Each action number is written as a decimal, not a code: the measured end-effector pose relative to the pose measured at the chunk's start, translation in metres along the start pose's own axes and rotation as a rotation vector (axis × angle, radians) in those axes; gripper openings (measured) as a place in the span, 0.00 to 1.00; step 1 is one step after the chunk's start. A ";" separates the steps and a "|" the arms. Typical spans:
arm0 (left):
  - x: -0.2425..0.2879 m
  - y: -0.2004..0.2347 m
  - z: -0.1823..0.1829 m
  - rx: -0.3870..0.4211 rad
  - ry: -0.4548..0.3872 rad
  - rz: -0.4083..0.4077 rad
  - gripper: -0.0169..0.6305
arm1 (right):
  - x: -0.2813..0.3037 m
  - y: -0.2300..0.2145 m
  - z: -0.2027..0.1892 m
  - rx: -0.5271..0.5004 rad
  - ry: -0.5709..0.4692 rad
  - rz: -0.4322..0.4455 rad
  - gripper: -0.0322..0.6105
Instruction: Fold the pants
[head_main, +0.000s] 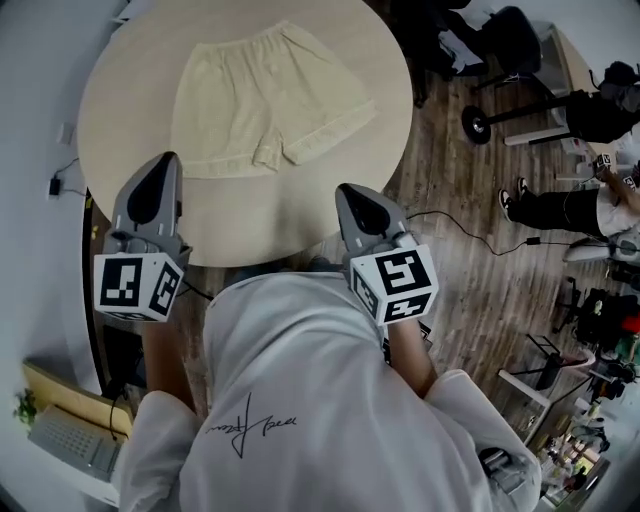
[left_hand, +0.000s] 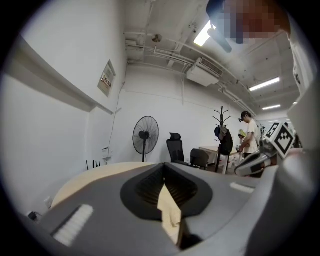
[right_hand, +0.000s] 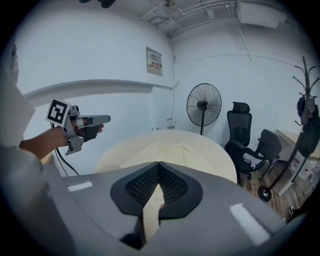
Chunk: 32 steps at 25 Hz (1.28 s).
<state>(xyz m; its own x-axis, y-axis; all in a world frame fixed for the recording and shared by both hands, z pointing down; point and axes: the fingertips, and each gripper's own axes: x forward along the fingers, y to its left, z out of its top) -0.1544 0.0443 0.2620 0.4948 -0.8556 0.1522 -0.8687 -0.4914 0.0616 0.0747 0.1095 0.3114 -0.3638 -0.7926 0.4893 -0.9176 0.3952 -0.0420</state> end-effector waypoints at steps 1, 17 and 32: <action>0.003 0.005 -0.001 0.010 0.007 -0.017 0.11 | 0.003 0.003 0.000 0.005 0.003 -0.007 0.04; 0.083 0.007 0.010 0.229 0.029 -0.275 0.11 | 0.009 -0.010 -0.017 0.052 0.052 -0.127 0.04; 0.202 0.017 0.000 0.390 0.161 -0.435 0.11 | 0.039 -0.066 -0.020 0.084 0.115 -0.103 0.04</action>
<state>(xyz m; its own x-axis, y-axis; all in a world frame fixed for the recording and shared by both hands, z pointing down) -0.0694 -0.1374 0.2937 0.7668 -0.5421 0.3437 -0.5000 -0.8402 -0.2098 0.1249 0.0618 0.3506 -0.2510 -0.7668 0.5907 -0.9610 0.2705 -0.0572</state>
